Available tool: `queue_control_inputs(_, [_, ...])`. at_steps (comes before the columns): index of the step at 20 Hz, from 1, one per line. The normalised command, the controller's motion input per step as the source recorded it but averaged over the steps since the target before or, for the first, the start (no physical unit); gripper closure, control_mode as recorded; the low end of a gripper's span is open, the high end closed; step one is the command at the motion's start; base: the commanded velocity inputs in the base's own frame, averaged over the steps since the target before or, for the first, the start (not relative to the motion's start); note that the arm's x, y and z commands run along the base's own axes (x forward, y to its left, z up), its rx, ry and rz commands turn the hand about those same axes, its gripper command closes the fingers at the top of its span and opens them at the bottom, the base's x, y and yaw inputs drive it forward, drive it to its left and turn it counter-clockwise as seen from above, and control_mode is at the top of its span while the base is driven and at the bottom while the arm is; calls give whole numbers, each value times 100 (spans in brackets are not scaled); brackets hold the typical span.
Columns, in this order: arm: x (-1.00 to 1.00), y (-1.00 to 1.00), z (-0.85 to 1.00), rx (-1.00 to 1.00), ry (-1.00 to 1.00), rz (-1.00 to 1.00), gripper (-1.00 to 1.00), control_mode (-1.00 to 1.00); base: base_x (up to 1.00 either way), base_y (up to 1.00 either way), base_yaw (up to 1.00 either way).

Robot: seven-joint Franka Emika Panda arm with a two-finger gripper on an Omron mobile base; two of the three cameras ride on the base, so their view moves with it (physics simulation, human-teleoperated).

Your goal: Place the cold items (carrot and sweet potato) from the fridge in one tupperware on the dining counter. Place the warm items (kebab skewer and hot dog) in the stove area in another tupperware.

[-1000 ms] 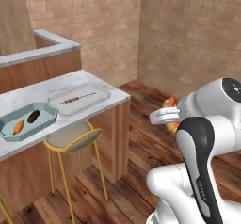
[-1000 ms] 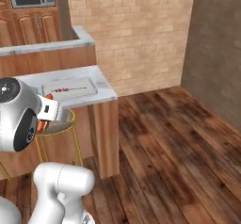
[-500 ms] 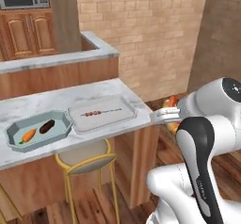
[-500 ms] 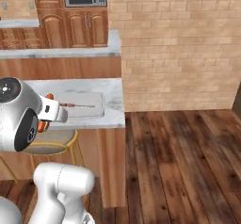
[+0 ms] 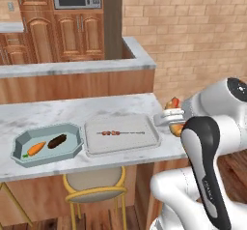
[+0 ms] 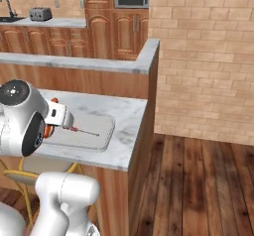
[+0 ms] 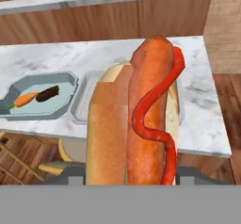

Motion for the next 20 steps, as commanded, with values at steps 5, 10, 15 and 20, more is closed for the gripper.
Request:
queue_control_inputs(5, [100,-24,0,8,2,60,100,-100,0,0,0])
queue_control_inputs(10, [82,-9,-4,1,0,67,100,-100,0,0,0])
queue_control_inputs(15, [55,6,-40,-15,3,58,100,-100,0,0,0])
queue_control_inputs(20, [30,15,-40,-22,4,46,100,-100,0,0,0])
